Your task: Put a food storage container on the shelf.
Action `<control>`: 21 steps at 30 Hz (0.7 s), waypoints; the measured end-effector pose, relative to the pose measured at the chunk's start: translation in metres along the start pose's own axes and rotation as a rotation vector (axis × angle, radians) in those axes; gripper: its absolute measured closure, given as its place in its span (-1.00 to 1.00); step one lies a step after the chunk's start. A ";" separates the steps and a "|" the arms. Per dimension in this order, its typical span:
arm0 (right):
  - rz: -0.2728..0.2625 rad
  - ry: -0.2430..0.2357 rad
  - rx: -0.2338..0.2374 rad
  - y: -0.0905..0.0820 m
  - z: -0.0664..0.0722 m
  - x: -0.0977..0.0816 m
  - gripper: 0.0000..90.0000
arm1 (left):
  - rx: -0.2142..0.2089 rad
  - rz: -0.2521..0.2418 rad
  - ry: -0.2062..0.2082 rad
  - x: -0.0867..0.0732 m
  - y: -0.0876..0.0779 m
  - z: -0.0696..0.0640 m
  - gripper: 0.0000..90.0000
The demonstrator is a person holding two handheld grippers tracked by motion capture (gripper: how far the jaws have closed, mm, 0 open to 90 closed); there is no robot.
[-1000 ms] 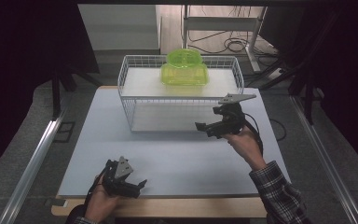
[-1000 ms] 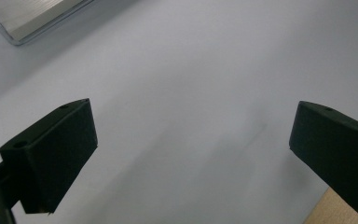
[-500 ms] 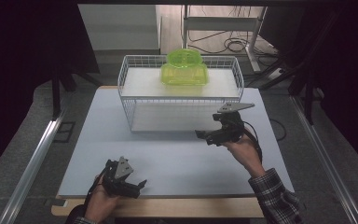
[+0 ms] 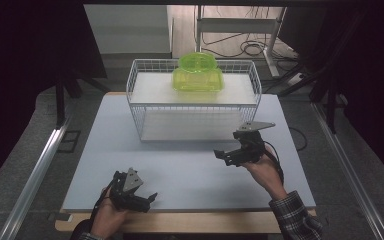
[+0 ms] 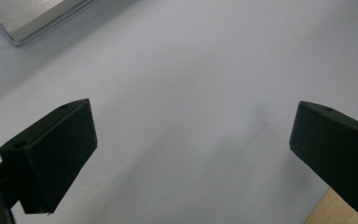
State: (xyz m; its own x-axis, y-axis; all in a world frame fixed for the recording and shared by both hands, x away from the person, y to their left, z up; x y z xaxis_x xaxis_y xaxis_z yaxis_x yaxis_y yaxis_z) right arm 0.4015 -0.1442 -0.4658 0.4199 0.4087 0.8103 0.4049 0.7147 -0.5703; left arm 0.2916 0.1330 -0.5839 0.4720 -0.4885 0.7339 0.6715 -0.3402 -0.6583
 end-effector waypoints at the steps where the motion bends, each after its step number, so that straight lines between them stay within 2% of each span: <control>1: -0.001 0.001 -0.002 0.000 -0.001 -0.002 -1.00 | 0.000 0.001 0.000 0.000 0.000 0.000 -0.99; 12: -0.012 0.007 -0.030 -0.005 -0.006 -0.029 -1.00 | 0.000 0.000 0.001 0.000 0.000 0.000 -0.99; 21: -0.001 0.008 -0.054 -0.007 -0.011 -0.048 -1.00 | -0.003 -0.001 0.001 0.000 0.000 -0.001 -0.99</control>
State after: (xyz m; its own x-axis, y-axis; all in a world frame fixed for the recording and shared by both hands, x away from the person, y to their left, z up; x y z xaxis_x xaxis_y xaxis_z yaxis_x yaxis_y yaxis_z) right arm 0.3872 -0.1748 -0.5019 0.4264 0.4034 0.8096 0.4482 0.6832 -0.5765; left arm 0.2912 0.1326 -0.5841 0.4705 -0.4890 0.7345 0.6704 -0.3432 -0.6579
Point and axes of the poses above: each handheld gripper's, and its own axes: y roughly forward along the jaws, x roughly out of its top, z roughly to its left, the point moved 8 cm from there along y, roughly forward along the jaws, and after that the axes turned 6 degrees about x, right-handed, at the moved point
